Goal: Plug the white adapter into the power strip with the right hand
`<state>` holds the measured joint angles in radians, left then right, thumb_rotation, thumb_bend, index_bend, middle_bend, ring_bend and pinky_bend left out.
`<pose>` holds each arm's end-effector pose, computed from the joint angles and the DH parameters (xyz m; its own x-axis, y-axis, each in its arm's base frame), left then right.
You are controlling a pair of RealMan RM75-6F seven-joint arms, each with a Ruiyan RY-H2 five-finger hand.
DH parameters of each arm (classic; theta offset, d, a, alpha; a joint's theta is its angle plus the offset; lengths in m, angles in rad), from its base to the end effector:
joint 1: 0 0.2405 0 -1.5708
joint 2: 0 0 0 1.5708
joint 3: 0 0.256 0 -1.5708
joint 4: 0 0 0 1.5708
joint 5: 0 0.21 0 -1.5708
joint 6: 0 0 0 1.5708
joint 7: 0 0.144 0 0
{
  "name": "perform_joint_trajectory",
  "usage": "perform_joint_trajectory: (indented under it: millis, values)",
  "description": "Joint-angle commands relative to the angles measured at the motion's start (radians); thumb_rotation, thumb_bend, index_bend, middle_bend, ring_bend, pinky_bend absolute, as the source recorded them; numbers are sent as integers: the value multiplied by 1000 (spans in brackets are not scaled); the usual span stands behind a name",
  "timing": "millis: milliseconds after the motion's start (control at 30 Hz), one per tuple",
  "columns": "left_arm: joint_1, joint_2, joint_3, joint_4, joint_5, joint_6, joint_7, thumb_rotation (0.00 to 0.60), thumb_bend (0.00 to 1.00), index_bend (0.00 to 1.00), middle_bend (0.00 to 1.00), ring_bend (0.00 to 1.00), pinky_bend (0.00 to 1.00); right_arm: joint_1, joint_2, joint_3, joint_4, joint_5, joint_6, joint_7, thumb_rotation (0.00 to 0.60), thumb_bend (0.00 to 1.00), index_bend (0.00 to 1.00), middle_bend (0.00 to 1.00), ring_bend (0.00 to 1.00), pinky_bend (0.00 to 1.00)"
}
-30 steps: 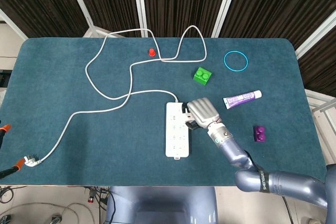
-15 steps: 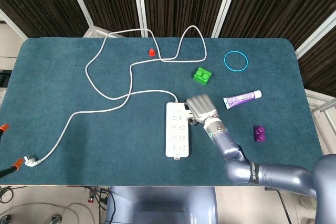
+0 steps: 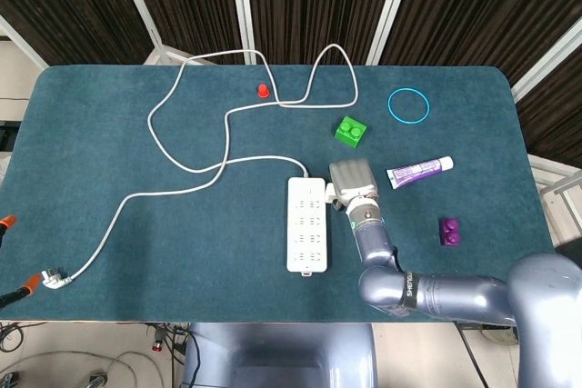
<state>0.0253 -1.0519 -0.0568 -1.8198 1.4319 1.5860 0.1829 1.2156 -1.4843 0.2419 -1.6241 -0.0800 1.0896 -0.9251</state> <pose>-0.2965 0.1466 0.1798 0.4383 -0.0352 0.8982 0.8899 0.1576 -0.4281 -0.0629 -0.3931 0.0010 0.5652 -0.4020 0.7204 -0.8142 -0.1314 0.5655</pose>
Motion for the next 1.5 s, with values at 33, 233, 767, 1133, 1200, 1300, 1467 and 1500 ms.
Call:
perform_joint_trajectory:
  millis: [33, 233, 767, 1133, 1200, 1300, 1467, 1500]
  values:
    - [0, 0, 0, 0, 0, 0, 0, 600, 145, 152, 0, 0, 7, -1, -12, 5, 6, 0, 9, 5, 600, 642, 731, 701, 838, 748]
    - [-1, -1, 1, 0, 0, -1, 1, 600, 145, 152, 0, 0, 6, -9, -32, 16, 12, -18, 13, 29, 600, 641, 733, 702, 838, 748]
    - [-1, 3, -3, 3, -8, -1, -9, 600, 145, 151, 0, 0, 6, -15, -68, 21, 26, -73, -3, 47, 600, 642, 740, 705, 838, 748]
    - [0, 3, -2, 1, -6, 1, -8, 600, 145, 151, 0, 0, 6, -21, -86, 14, 48, -104, -25, 60, 600, 641, 740, 705, 838, 748]
    - [0, 3, -2, 1, -7, 0, -7, 600, 145, 151, 0, 0, 6, -23, -89, 12, 54, -108, -27, 61, 600, 641, 740, 705, 838, 748]
    - [-1, 3, -2, 2, -6, -1, -7, 600, 145, 151, 0, 0, 6, -24, -92, 11, 61, -112, -31, 63, 600, 642, 740, 705, 838, 748]
    - [0, 3, -2, 1, -7, 0, -7, 600, 145, 151, 0, 0, 6, -25, -97, 7, 70, -115, -34, 59, 600, 642, 740, 706, 838, 748]
    - [0, 3, -2, 1, -6, 1, -8, 600, 145, 152, 0, 0, 6, -25, -98, 6, 71, -115, -34, 58, 600, 642, 740, 705, 838, 748]
